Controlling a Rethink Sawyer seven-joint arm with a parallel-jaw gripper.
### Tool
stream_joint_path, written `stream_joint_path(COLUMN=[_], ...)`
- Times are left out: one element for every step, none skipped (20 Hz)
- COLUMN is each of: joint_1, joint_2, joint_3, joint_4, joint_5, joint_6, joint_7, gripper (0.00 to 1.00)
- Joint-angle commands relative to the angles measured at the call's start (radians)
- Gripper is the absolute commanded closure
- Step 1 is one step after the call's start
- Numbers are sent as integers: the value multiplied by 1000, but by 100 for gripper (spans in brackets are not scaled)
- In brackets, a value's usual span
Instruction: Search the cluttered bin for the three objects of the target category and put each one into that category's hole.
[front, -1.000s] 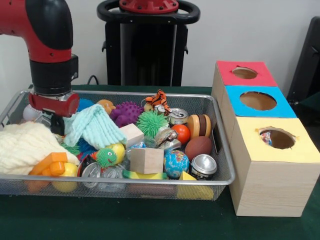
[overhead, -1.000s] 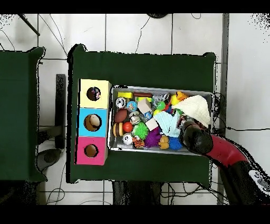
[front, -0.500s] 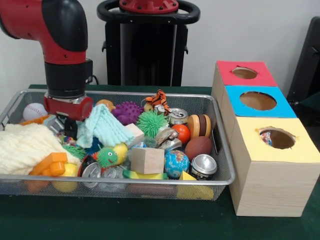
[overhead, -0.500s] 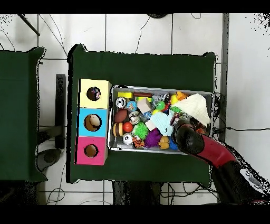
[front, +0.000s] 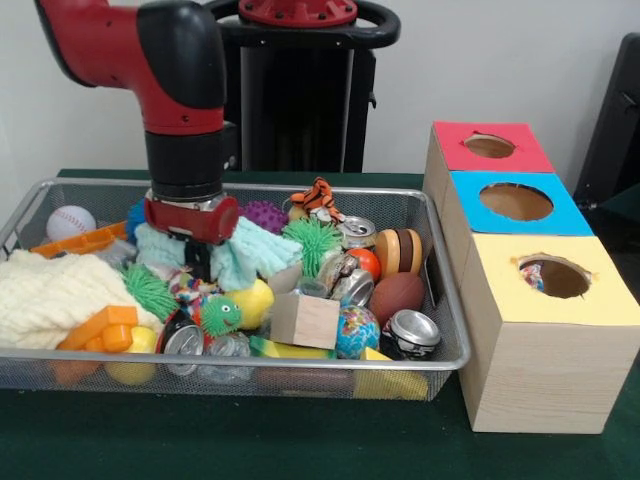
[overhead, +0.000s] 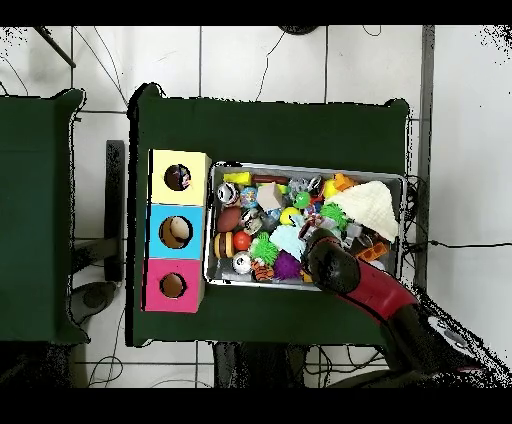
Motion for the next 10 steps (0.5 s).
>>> stream_joint_path(joint_1=[51, 52, 54, 57, 59, 61, 62, 64, 65, 66], joint_2=[147, 150, 146, 146, 140, 141, 139, 136, 133, 133], joint_3=[85, 87, 87, 87, 87, 87, 88, 90, 91, 93], joint_4=[191, 196, 201, 207, 213, 218, 224, 229, 236, 241], joint_5=[70, 78, 86, 94, 102, 109, 114, 119, 123, 127], joint_6=[49, 46, 44, 38, 36, 29, 25, 22, 18, 11], joint_7=[264, 262, 260, 260, 259, 257, 255, 253, 251, 250], gripper=[100, 100, 100, 100, 100, 100, 100, 100, 100, 100])
